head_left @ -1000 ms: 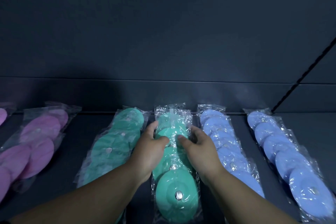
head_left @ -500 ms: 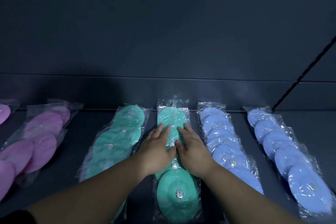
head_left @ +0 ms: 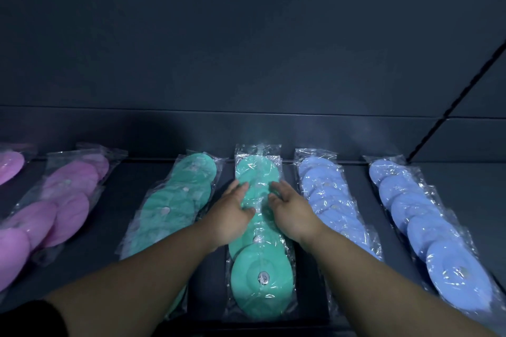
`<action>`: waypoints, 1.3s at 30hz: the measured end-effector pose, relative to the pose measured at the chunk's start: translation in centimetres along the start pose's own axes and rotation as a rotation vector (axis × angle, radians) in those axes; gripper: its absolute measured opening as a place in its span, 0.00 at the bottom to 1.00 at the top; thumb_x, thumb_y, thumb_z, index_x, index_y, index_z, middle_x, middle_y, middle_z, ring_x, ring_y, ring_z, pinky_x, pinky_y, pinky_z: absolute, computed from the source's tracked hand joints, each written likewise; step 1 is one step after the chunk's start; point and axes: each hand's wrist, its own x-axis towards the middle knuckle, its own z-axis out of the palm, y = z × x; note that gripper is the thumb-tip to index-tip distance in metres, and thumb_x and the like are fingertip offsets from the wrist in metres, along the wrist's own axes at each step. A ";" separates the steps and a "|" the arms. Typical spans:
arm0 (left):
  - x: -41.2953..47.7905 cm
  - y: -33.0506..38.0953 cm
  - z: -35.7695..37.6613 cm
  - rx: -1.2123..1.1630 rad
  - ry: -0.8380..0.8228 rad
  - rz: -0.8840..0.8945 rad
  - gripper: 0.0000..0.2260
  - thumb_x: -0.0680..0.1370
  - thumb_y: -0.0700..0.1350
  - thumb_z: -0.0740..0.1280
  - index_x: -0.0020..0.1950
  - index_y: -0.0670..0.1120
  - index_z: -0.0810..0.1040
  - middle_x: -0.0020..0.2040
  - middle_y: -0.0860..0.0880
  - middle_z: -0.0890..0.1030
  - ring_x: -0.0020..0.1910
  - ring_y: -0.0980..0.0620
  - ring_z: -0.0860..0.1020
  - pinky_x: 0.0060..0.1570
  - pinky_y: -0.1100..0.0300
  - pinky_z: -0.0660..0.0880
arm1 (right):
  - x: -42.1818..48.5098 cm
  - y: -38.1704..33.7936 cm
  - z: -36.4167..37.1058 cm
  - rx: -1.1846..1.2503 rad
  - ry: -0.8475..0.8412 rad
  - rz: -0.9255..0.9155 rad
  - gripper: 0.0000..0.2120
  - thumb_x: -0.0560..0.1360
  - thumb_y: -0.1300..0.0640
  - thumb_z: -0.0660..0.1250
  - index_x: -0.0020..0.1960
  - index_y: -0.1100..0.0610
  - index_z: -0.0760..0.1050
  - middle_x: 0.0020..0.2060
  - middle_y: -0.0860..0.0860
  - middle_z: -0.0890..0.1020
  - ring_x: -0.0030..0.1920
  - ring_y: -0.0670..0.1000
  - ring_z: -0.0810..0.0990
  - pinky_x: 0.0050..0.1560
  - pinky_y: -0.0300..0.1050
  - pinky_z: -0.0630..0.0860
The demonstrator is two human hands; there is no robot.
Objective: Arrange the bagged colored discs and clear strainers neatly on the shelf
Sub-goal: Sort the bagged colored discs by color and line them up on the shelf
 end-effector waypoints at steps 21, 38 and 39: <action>-7.6 -1.3 4.7 -0.271 0.115 -0.145 0.33 0.78 0.41 0.61 0.78 0.56 0.48 0.72 0.46 0.69 0.59 0.45 0.78 0.35 0.70 0.71 | -8.3 2.5 3.0 -0.011 0.043 0.046 0.39 0.68 0.55 0.55 0.78 0.48 0.46 0.76 0.51 0.59 0.74 0.56 0.63 0.71 0.56 0.65; -8.0 -1.1 2.2 0.189 0.046 0.093 0.32 0.78 0.49 0.67 0.78 0.50 0.55 0.78 0.57 0.43 0.76 0.57 0.54 0.70 0.66 0.54 | -8.5 1.0 1.2 -0.429 0.020 -0.144 0.26 0.77 0.60 0.61 0.74 0.53 0.64 0.77 0.51 0.57 0.77 0.49 0.54 0.73 0.35 0.51; -8.1 -1.0 1.8 0.193 0.069 0.110 0.31 0.78 0.50 0.67 0.78 0.50 0.57 0.79 0.57 0.45 0.76 0.57 0.55 0.69 0.66 0.54 | -8.5 0.8 1.2 -0.428 0.049 -0.171 0.25 0.77 0.59 0.62 0.74 0.53 0.64 0.76 0.51 0.58 0.76 0.49 0.56 0.72 0.34 0.51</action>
